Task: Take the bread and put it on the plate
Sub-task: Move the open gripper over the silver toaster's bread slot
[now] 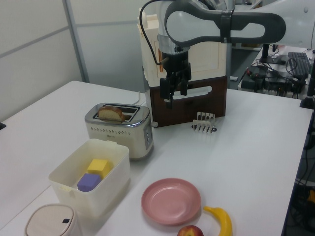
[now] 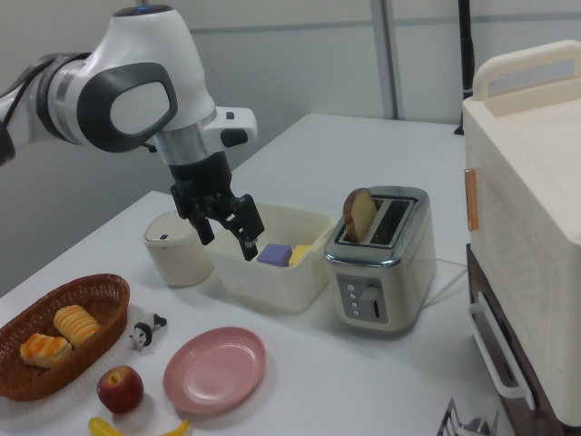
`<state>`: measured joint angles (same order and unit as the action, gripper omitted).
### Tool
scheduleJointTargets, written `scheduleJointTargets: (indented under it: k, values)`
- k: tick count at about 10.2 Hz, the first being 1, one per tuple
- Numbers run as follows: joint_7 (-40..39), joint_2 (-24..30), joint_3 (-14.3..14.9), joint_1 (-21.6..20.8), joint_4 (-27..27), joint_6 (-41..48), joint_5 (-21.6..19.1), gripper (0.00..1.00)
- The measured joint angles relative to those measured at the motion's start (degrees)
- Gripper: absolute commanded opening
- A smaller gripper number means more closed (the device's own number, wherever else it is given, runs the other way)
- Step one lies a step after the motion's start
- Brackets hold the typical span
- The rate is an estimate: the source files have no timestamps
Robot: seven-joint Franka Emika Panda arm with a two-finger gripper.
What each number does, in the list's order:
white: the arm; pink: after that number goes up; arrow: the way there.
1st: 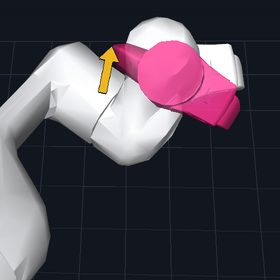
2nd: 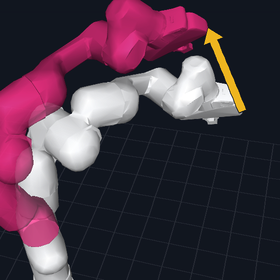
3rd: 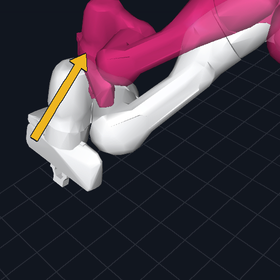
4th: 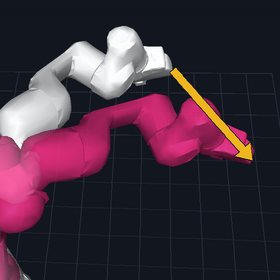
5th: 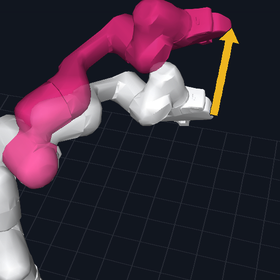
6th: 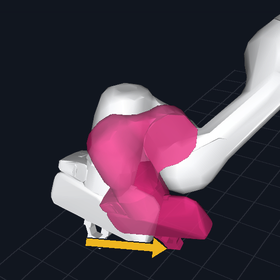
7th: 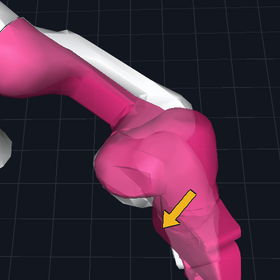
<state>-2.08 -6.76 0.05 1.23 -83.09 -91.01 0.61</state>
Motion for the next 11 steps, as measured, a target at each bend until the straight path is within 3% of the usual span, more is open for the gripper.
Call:
scheduleJointTargets:
  k: [6,11]
  values:
    - [0.06,-0.39,0.0,0.0,-0.25,-0.78,-0.04,1.0]
    - [-0.04,-6.5,0.05,0.01,-0.52,-20.41,0.05,1.0]
